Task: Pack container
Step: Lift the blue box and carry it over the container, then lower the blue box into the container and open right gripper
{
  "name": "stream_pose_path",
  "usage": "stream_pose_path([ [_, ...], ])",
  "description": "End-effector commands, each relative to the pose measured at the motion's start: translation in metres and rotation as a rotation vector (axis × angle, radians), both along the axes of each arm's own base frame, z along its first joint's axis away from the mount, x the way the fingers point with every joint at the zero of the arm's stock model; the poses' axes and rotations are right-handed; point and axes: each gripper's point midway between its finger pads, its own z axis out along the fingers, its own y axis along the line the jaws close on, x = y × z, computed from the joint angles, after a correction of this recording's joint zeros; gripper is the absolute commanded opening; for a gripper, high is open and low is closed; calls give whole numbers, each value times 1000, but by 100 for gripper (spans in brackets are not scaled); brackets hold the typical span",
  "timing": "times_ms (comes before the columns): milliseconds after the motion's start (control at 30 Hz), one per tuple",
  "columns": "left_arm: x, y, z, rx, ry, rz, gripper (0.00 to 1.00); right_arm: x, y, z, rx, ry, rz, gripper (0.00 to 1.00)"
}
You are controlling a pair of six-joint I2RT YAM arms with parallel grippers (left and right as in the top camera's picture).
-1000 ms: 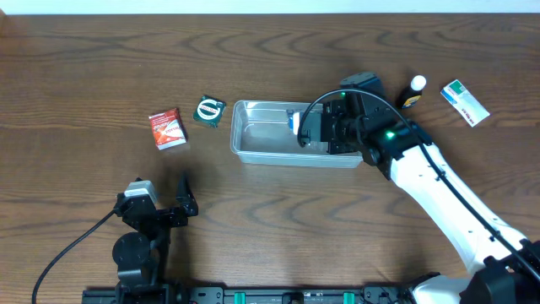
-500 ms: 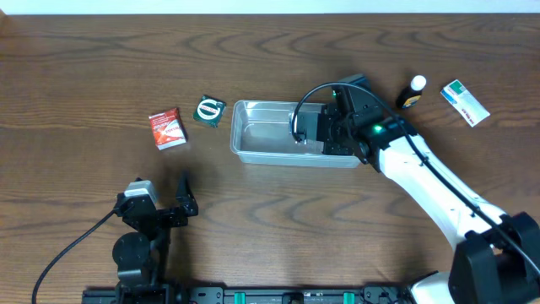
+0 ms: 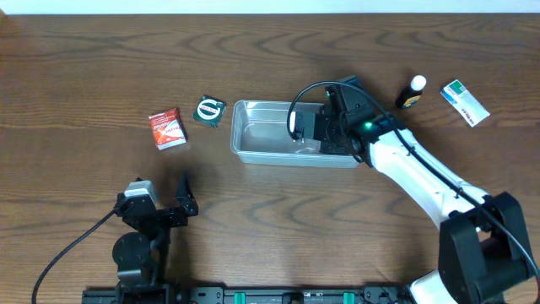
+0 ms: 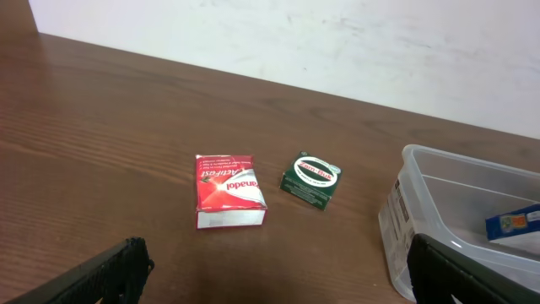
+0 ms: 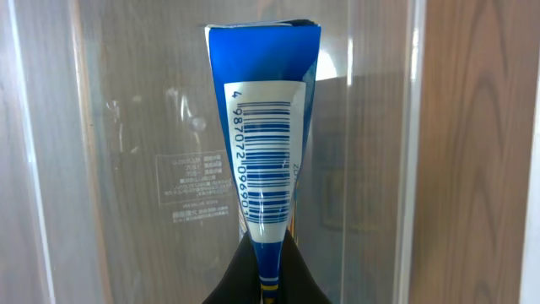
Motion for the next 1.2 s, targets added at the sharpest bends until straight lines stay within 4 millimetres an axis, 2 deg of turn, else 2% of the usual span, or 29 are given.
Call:
stream_pose_path([
  [0,-2,-1,-15,-4,48,-7,98,8,0,4,8,-17,-17,1],
  [433,-2,-1,-15,-4,48,-7,98,15,-13,3,0,-27,-27,1],
  [733,-2,-1,-15,-4,48,-7,98,13,-8,4,11,-25,13,17],
  [1167,-2,-1,-15,-4,48,-7,98,10,-9,2,2,-14,14,20],
])
